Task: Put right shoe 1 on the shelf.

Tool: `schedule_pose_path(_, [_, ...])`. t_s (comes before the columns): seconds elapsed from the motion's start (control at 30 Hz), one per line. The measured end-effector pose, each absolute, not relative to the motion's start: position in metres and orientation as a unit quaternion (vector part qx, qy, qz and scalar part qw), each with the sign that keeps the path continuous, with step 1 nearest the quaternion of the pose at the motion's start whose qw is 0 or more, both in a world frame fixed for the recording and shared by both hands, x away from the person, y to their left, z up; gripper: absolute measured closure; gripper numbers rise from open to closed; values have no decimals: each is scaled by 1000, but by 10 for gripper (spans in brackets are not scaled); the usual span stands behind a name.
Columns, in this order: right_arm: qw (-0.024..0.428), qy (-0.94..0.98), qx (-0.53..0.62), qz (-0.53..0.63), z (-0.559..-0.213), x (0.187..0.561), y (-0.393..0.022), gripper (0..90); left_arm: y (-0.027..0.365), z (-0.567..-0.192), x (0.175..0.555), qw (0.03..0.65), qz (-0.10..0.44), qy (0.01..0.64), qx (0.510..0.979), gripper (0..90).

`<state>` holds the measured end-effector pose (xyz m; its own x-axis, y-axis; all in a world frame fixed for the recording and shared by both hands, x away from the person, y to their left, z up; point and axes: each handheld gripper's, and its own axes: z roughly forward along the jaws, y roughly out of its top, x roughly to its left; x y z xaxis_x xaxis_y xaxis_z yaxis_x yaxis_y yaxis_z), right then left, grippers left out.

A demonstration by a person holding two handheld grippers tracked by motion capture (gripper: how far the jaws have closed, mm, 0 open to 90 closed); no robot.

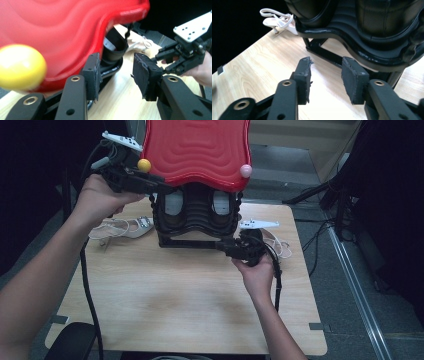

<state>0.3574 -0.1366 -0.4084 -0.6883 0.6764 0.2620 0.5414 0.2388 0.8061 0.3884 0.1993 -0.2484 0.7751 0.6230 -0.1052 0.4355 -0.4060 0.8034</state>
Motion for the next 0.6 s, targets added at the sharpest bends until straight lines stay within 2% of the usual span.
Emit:
schedule_pose_path(0.23, [64,791,378,477,-417,348,-142,548,201,-266,374,440,95,319,834,509])
schedule_pose_path(0.6, [69,800,362,474,-425,335,-148,554,211,-294,358,436,95,327,833,509])
